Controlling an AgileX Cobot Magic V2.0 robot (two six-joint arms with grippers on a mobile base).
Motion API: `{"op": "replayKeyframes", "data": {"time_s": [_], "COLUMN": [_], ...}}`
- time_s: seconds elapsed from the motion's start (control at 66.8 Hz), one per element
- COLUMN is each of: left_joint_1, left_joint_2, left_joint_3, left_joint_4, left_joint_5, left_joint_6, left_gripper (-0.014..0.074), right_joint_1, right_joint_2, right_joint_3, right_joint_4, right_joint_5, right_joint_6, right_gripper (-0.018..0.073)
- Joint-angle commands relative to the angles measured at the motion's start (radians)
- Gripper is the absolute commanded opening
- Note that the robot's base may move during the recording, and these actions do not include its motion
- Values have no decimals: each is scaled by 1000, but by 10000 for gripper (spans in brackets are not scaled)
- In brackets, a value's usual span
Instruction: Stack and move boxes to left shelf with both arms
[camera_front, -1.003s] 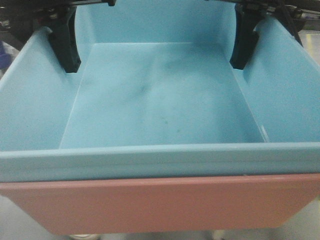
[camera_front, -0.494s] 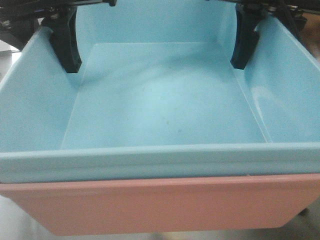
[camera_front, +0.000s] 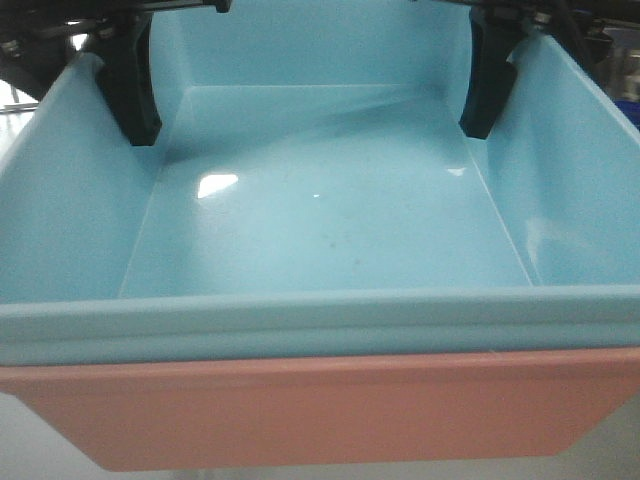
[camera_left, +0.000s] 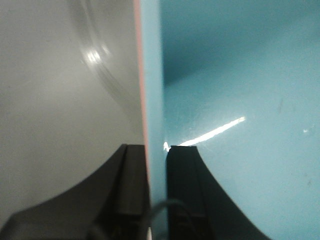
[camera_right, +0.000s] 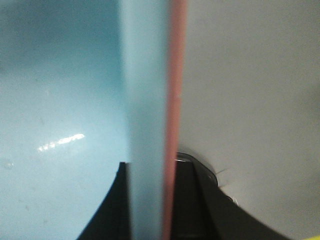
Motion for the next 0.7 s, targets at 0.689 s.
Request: {"op": "replayKeyframes", "data": {"time_s": [0.689], "left_joint_1": [-6], "left_joint_2": [-45], "left_joint_3": [-39], "left_joint_4": [-14], "left_joint_5": [-48], "left_joint_6": [2], "left_gripper": [-3], "right_joint_1": [-4], "right_joint_2": [-54], "right_joint_3": [-28], "right_joint_4": [-8], "right_joint_5": [-38], "right_joint_6": [-4], "right_gripper": [56]}}
